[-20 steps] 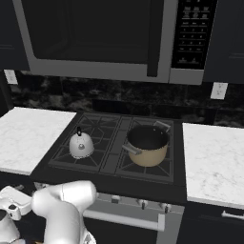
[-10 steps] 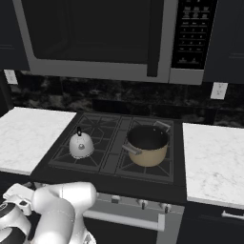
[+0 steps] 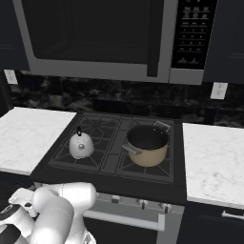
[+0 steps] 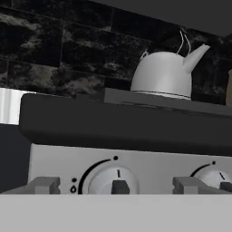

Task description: Pick the kettle from the counter and place it on a stove burner. Then turn the burner on.

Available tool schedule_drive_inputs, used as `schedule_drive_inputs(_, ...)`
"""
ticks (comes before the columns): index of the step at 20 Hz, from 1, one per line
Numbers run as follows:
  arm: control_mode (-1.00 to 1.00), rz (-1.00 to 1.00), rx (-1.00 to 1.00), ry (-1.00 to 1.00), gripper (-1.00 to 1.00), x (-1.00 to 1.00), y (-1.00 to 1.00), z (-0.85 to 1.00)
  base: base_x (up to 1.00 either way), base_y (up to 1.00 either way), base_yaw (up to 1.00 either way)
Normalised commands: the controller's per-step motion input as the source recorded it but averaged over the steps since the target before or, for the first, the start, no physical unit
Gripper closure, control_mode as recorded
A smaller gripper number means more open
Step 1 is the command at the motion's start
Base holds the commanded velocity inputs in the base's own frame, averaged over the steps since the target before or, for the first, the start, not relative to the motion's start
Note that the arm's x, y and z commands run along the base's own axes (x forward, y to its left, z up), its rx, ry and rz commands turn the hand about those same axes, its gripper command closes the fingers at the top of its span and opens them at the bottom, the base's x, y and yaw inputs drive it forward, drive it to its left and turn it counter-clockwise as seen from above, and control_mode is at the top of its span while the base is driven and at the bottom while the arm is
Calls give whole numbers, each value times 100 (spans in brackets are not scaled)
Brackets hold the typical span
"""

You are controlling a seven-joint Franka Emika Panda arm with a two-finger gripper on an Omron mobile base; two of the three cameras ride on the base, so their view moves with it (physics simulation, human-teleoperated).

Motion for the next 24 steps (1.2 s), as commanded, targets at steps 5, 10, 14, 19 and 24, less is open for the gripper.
schedule_drive_inputs(5,-100,5,1,0,-100,1,-34,-19,0,0,0)
schedule_drive_inputs(10,-100,0,4,0,-100,18,0,-6,0,0,0)
schedule_drive_inputs(14,-100,0,0,0,-100,21,1,-10,0,0,0)
schedule_drive_inputs(19,-100,0,0,0,-100,1,4,-41,0,0,0)
schedule_drive_inputs(24,-100,0,0,0,-100,3,6,-13,0,0,0)
